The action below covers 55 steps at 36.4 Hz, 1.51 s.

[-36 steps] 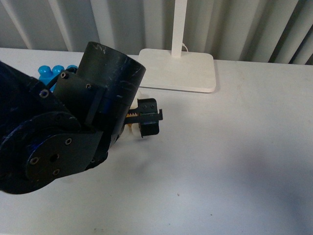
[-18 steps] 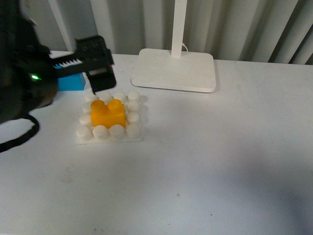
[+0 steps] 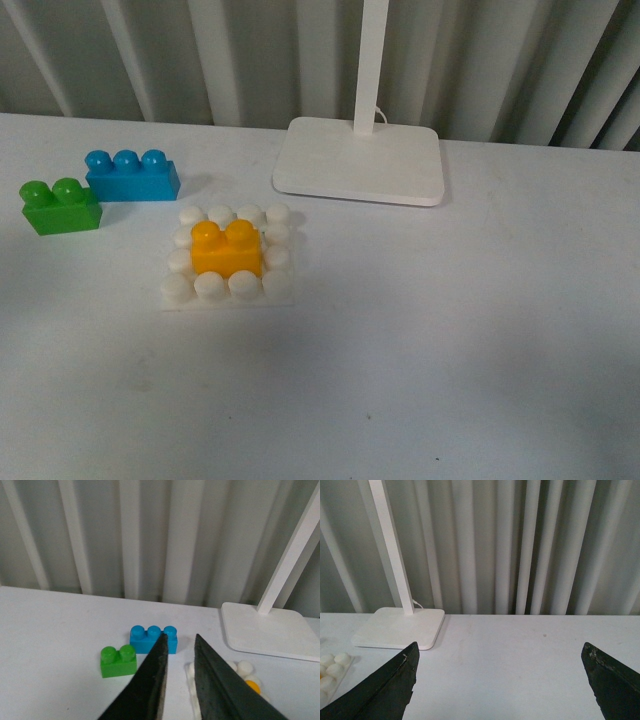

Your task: Insert yellow block into base center

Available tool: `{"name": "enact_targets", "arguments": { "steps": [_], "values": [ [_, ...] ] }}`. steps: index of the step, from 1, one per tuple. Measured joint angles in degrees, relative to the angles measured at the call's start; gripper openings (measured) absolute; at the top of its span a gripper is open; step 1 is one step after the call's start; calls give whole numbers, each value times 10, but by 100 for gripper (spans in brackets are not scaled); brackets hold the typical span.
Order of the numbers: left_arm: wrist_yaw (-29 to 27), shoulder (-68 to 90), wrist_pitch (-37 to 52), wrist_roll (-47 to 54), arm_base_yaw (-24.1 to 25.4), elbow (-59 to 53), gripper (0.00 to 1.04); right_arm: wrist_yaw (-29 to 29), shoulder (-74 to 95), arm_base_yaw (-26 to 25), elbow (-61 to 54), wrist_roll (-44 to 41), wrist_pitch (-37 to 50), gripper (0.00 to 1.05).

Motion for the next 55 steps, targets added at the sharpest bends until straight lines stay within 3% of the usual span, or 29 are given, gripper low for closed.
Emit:
{"name": "enact_targets", "arguments": {
  "steps": [3,12,14,17,37,51,55],
  "values": [
    [16,-55,-36,4,18,-17,4,0,0,0,0,0,0,95],
    [45,-167,-126,9,46,-39,4,0,0,0,0,0,0,95],
    [85,-196,-151,10,74,-43,4,0,0,0,0,0,0,95],
    [93,-240,-189,10,97,-47,4,0,0,0,0,0,0,95],
    [97,-456,-389,10,99,-49,4,0,0,0,0,0,0,95],
    [97,-538,-471,10,99,-49,4,0,0,0,0,0,0,95],
    [97,-609,-562,10,99,-49,4,0,0,0,0,0,0,95]
  ]
}}
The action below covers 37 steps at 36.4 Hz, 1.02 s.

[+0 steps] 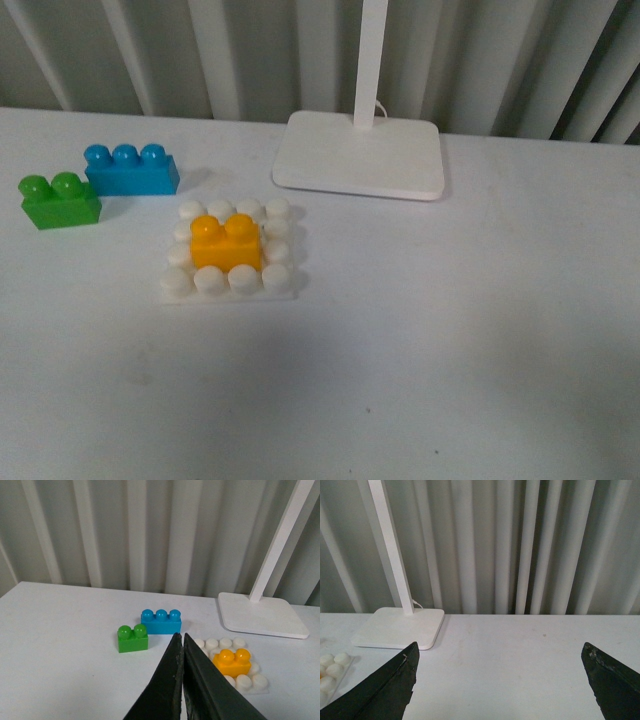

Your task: Insert yellow block into base center

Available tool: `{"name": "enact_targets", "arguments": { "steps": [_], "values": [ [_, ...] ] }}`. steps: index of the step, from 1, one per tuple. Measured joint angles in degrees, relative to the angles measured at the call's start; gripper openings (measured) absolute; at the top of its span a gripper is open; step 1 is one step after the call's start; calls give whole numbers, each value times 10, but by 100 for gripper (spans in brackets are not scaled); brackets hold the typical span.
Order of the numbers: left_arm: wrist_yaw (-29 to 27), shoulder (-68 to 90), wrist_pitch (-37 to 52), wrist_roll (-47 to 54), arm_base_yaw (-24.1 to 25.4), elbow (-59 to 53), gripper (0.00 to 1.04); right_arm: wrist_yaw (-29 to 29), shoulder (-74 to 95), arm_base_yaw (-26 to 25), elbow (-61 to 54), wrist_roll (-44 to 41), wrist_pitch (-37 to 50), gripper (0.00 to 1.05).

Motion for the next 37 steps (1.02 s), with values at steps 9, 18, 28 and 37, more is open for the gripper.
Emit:
{"name": "enact_targets", "arguments": {
  "steps": [9,18,28,37],
  "values": [
    [0,-30,-13,0,0,0,4,0,0,0,0,0,0,95],
    [0,-30,-13,0,0,0,4,0,0,0,0,0,0,95],
    [0,-30,-13,0,0,0,4,0,0,0,0,0,0,95],
    [0,-30,-13,0,0,0,4,0,0,0,0,0,0,95]
  ]
}}
